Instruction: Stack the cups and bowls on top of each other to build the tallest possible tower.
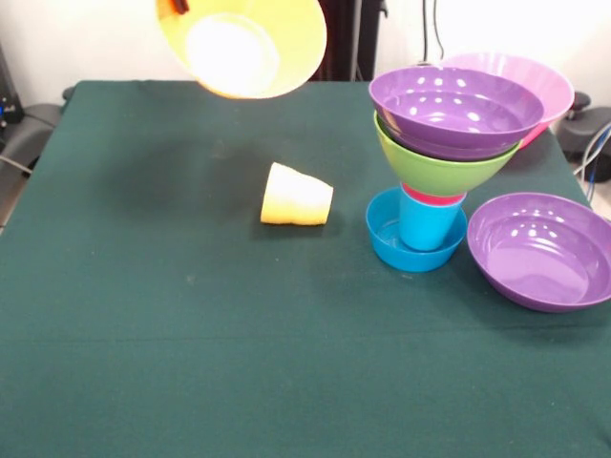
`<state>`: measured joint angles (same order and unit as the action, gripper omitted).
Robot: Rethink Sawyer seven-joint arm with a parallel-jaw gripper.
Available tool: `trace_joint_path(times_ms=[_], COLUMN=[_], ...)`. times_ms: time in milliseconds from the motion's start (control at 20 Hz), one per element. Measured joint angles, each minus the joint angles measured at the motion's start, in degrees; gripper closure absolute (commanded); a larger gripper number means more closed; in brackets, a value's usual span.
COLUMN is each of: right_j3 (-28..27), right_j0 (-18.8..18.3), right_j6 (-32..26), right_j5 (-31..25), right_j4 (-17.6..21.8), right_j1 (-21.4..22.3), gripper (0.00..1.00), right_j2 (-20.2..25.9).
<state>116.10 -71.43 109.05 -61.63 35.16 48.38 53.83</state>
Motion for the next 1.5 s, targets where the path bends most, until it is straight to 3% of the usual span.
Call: trace_joint_path(times_ms=[750, 1500], right_j3=[-3.0, -3.9], right_j0=[-0.2, -4.8], right_j6=[0.0, 0.0], right_j5=[-7.7, -9.3], right_j4=[-7.3, -13.9], right_j1=[5.0, 7.7], gripper=[1.00, 1.00], right_j2=[6.0, 14.6])
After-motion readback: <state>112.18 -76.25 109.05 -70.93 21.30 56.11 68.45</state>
